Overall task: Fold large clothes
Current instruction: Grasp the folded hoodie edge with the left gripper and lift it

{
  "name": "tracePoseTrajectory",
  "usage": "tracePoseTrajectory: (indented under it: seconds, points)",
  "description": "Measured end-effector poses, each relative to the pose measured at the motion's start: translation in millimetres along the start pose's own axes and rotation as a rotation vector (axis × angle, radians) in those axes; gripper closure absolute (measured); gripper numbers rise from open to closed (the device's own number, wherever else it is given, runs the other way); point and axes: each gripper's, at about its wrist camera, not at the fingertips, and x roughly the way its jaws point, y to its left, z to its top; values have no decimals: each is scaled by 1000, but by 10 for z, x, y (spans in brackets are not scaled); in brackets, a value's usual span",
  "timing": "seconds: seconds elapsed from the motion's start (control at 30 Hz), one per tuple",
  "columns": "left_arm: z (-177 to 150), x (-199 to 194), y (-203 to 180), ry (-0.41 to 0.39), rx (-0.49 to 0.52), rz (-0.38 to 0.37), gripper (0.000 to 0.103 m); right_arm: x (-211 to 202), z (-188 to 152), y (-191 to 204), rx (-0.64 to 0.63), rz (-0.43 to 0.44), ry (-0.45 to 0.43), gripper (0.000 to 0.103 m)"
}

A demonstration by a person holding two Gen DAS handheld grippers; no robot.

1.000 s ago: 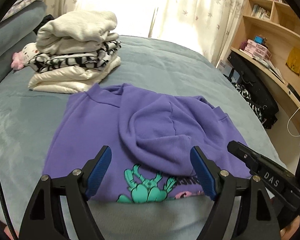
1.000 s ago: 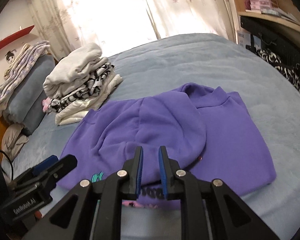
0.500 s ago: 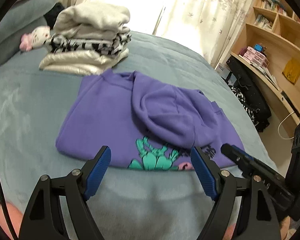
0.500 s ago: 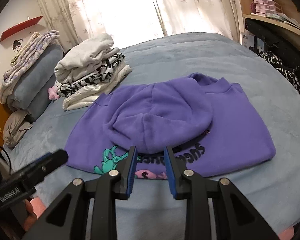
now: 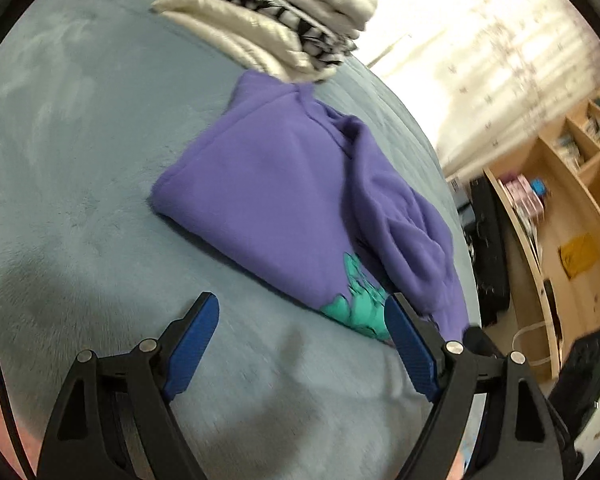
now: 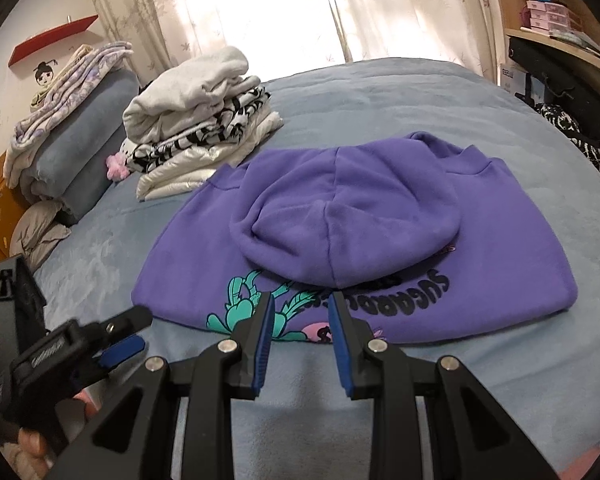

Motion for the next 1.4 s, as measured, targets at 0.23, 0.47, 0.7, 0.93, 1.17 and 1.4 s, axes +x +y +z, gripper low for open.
tracePoseTrajectory:
  seconds: [0.23, 0.47, 0.7, 0.93, 1.17, 1.4]
  points:
    - [140, 322, 59, -58, 19, 11, 20, 174, -11, -3, 6, -2, 32, 75]
    - [472, 715, 26, -60, -19, 5, 20, 309, 13, -2, -8, 12, 46, 75]
    - [820, 879, 20, -146, -20, -35, 72, 308, 216, 17, -37, -9, -2, 75]
    - [759, 803, 12, -152, 13, -33, 80, 616, 720, -48, -71, -91, -75, 82]
    - [737, 779, -45, -153, 57, -21, 81, 1450, 637, -217, -81, -101, 101, 92]
    - [696, 677, -229, -170, 160, -3, 84, 1398, 555, -278, -68, -85, 55, 91]
